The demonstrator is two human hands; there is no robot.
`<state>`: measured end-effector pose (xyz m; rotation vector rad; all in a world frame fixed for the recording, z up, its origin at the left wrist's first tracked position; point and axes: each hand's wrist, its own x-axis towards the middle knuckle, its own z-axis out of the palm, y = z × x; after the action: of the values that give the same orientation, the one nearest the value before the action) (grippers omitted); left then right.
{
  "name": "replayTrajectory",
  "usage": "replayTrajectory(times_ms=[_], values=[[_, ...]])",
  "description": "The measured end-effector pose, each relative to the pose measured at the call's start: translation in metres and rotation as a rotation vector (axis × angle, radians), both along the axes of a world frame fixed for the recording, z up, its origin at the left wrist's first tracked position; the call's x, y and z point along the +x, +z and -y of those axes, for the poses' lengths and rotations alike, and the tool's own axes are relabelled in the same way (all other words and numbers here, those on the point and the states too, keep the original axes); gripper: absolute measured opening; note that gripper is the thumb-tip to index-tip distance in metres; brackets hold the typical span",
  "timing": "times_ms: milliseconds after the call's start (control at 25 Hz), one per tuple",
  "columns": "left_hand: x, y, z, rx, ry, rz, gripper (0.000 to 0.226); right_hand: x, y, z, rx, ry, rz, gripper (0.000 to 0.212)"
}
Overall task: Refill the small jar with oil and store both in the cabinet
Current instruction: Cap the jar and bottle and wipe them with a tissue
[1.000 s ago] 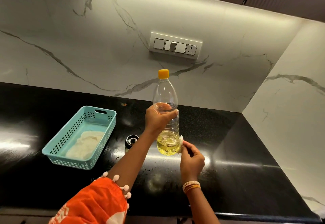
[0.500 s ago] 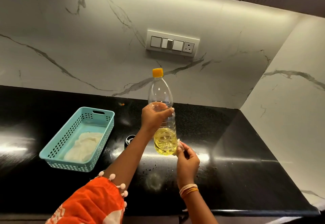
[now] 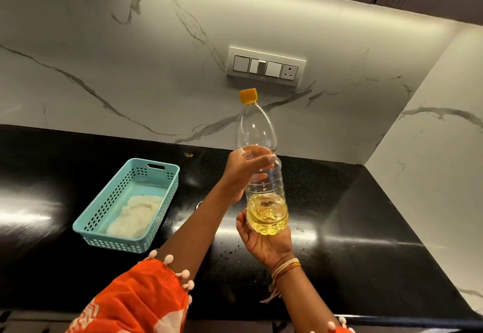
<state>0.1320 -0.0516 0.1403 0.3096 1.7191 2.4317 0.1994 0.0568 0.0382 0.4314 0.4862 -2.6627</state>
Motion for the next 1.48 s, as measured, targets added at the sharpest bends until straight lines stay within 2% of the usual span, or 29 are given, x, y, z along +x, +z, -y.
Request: replayTrajectory(times_ms=[120,200,360,520,680,840,960,1080,1200,1400,1480], values=[[0.0,0.001,0.001,-0.084,0.043,-0.087,0.014,0.013,0.001,0.01,-0.155,0.042,0.101,0.05],[0.001,-0.001,0.002,-0.111,0.075,-0.117,0.016,0.021,0.004,0.009,-0.258,0.044,0.202,0.05],[0.001,-0.011,0.001,-0.187,0.159,-0.181,0.023,0.029,0.013,-0.002,-0.222,0.003,0.347,0.043],[0.0,-0.019,-0.003,-0.258,0.223,-0.239,0.032,0.027,0.02,-0.008,0.04,-0.099,0.37,0.026],[-0.002,-0.025,-0.006,-0.31,0.269,-0.253,0.038,0.03,0.022,-0.007,0.34,-0.355,0.246,0.031],[-0.001,-0.032,-0.006,-0.306,0.305,-0.228,0.039,0.022,0.023,-0.003,0.822,-0.585,0.077,0.018],[-0.004,-0.034,-0.005,-0.299,0.38,-0.189,0.037,0.026,0.013,0.013,1.204,-0.635,-0.051,0.013],[-0.009,-0.032,-0.001,-0.238,0.4,-0.104,0.035,0.038,-0.007,0.031,1.322,-0.615,-0.147,0.02],[-0.01,-0.029,0.001,-0.226,0.37,-0.082,0.036,0.033,-0.017,0.027,1.095,-0.641,-0.021,0.013],[-0.007,-0.028,-0.006,-0.204,0.292,-0.079,0.024,0.017,-0.009,0.009,0.291,-0.453,0.192,0.012],[-0.006,-0.031,-0.009,-0.243,0.296,-0.1,0.029,0.019,-0.012,0.01,0.187,-0.339,0.248,0.011]])
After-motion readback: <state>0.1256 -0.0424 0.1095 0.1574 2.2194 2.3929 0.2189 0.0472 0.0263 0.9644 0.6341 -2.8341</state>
